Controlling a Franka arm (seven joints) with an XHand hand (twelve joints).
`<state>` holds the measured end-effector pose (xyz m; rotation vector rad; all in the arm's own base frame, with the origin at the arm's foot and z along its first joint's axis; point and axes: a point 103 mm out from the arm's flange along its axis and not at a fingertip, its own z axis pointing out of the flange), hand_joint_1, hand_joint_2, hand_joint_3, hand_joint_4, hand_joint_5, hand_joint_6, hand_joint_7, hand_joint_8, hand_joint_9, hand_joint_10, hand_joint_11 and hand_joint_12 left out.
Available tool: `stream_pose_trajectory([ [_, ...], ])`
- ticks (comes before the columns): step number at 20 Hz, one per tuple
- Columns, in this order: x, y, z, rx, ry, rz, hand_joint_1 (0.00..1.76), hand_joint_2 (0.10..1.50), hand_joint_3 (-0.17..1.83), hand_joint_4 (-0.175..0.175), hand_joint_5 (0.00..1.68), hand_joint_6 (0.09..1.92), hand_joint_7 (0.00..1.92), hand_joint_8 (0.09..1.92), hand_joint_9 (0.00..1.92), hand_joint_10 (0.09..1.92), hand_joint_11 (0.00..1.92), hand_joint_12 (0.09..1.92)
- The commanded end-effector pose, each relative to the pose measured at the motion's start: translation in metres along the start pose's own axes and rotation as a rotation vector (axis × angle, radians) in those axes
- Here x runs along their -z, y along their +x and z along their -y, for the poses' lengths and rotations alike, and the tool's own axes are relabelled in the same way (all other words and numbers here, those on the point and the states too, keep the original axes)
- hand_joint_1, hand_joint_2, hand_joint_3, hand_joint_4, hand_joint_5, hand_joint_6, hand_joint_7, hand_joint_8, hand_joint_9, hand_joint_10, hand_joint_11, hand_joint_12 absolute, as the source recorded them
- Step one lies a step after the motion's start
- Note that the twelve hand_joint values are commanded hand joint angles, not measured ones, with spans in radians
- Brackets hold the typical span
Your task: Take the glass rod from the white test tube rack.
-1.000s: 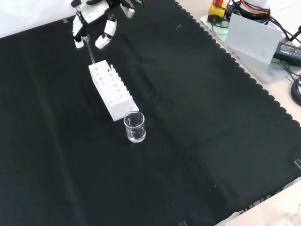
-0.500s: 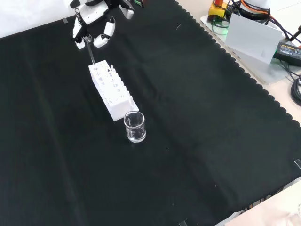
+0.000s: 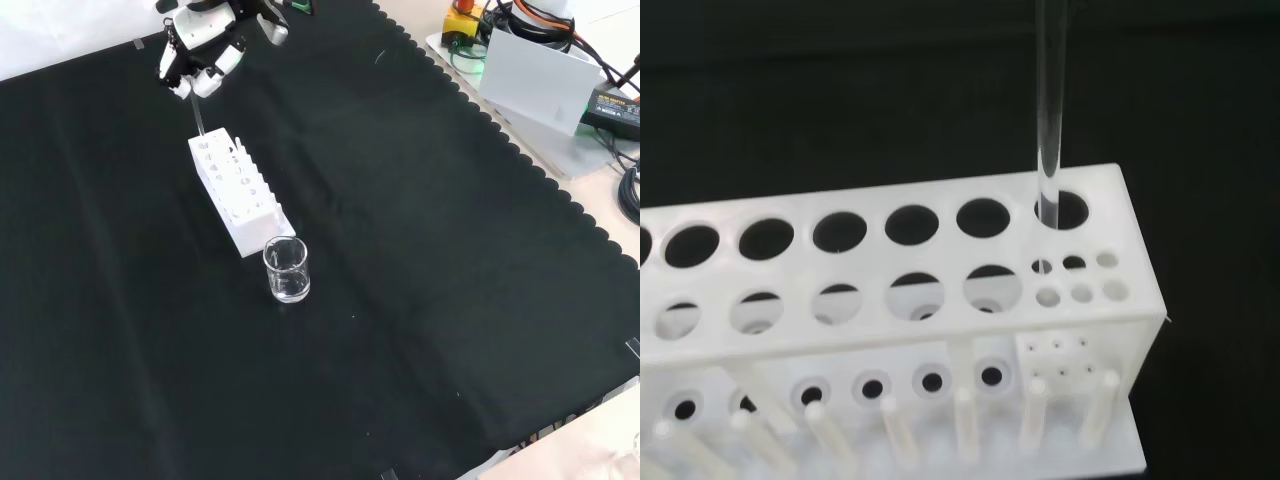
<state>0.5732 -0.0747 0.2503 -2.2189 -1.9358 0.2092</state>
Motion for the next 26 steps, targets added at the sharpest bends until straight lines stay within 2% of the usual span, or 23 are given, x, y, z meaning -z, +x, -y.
stream_pose_trajectory([
  [1, 0.003, 0.005, -0.001, 0.003, -0.080, -0.006, 1.07, 1.27, 0.03, -0.175, 0.68, 1.44, 0.75, 0.99, 1.16, 0.80, 1.22, 0.98],
  [2, 0.003, 0.006, -0.001, 0.004, -0.105, 0.004, 1.08, 1.26, 0.03, -0.175, 0.70, 1.43, 0.78, 0.99, 1.18, 0.80, 1.24, 0.96],
  [3, 0.005, 0.008, 0.000, 0.005, -0.145, 0.015, 1.11, 1.24, 0.02, -0.106, 0.73, 1.40, 0.80, 1.08, 1.21, 0.80, 1.27, 0.94],
  [4, 0.007, 0.009, 0.002, 0.005, -0.193, 0.020, 1.14, 1.22, 0.00, -0.053, 0.76, 1.36, 0.84, 1.13, 1.24, 0.81, 1.30, 0.93],
  [5, 0.009, 0.010, 0.004, 0.012, -0.242, 0.024, 1.18, 1.20, -0.01, -0.041, 0.79, 1.30, 0.92, 1.11, 1.29, 0.82, 1.32, 0.92],
  [7, 0.015, 0.013, 0.010, 0.025, -0.339, 0.043, 1.24, 1.18, -0.12, -0.070, 0.90, 1.10, 1.07, 0.98, 1.41, 0.79, 1.38, 0.87],
  [9, 0.022, 0.016, 0.016, 0.041, -0.398, 0.065, 1.28, 1.12, -0.16, -0.110, 1.05, 0.83, 1.24, 0.76, 1.50, 0.72, 1.44, 0.82],
  [12, 0.033, 0.021, 0.024, 0.054, -0.440, 0.059, 1.32, 1.06, -0.17, -0.149, 1.25, 0.46, 1.43, 0.42, 1.62, 0.54, 1.50, 0.69],
  [14, 0.042, 0.025, 0.029, 0.061, -0.459, 0.062, 1.33, 1.04, -0.17, -0.167, 1.34, 0.28, 1.51, 0.26, 1.67, 0.42, 1.54, 0.62],
  [18, 0.062, 0.031, 0.040, 0.067, -0.487, 0.052, 1.33, 1.02, -0.17, -0.175, 1.41, 0.11, 1.59, 0.12, 1.72, 0.30, 1.57, 0.56],
  [26, 0.098, 0.041, 0.064, 0.060, -0.464, 0.083, 1.34, 1.02, -0.17, -0.175, 1.43, 0.09, 1.60, 0.09, 1.74, 0.28, 1.58, 0.55],
])
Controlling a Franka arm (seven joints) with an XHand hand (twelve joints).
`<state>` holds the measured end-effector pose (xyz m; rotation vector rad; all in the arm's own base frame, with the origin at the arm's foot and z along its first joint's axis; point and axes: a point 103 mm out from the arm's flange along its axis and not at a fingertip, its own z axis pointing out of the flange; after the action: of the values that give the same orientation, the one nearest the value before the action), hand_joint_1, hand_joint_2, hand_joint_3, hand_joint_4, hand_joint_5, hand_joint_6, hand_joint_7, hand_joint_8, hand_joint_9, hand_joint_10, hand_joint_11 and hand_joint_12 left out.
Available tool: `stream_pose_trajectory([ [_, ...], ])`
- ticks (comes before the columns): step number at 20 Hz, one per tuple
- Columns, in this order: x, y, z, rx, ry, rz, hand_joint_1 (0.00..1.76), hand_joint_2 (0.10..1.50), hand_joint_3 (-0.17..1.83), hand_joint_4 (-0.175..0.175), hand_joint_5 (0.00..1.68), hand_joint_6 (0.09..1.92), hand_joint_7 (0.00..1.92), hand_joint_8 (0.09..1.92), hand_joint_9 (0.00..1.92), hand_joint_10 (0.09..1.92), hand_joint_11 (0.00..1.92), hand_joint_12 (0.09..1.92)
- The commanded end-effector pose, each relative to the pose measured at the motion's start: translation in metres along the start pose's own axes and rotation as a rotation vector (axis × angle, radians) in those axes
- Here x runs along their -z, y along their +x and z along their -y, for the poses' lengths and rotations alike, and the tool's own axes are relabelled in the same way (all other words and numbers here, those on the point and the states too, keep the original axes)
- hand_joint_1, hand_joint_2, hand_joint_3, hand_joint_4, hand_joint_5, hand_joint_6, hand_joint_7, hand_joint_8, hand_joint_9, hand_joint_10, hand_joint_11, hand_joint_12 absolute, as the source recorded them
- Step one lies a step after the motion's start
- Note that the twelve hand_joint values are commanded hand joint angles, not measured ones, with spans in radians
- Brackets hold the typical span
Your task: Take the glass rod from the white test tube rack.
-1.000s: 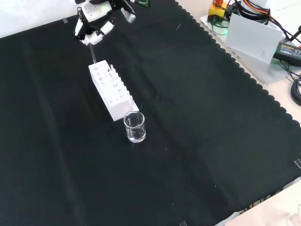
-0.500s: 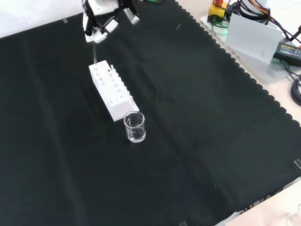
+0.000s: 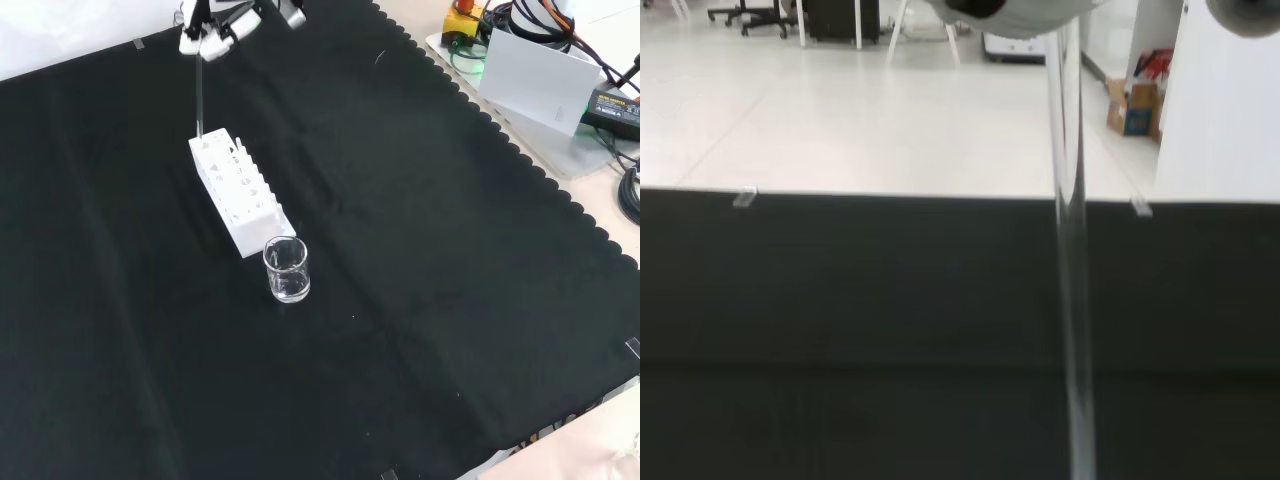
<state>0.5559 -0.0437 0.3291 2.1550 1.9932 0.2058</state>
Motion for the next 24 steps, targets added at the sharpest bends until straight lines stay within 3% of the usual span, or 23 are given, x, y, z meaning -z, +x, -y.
stream_pose_trajectory([
  [1, 0.042, 0.011, 0.012, 0.011, 0.012, 0.035, 1.34, 1.02, -0.17, -0.175, 1.43, 0.09, 1.60, 0.09, 1.74, 0.27, 1.58, 0.55],
  [6, 0.065, 0.013, 0.027, 0.011, -0.003, 0.045, 1.34, 1.02, -0.17, -0.175, 1.43, 0.09, 1.60, 0.09, 1.75, 0.27, 1.58, 0.55],
  [13, 0.076, 0.018, 0.042, 0.023, -0.012, 0.019, 1.34, 1.02, -0.17, -0.175, 1.44, 0.09, 1.61, 0.09, 1.75, 0.26, 1.59, 0.55],
  [24, 0.080, 0.049, 0.057, 0.092, 0.013, -0.032, 1.34, 1.02, -0.17, -0.175, 1.44, 0.09, 1.61, 0.09, 1.76, 0.25, 1.59, 0.55],
])
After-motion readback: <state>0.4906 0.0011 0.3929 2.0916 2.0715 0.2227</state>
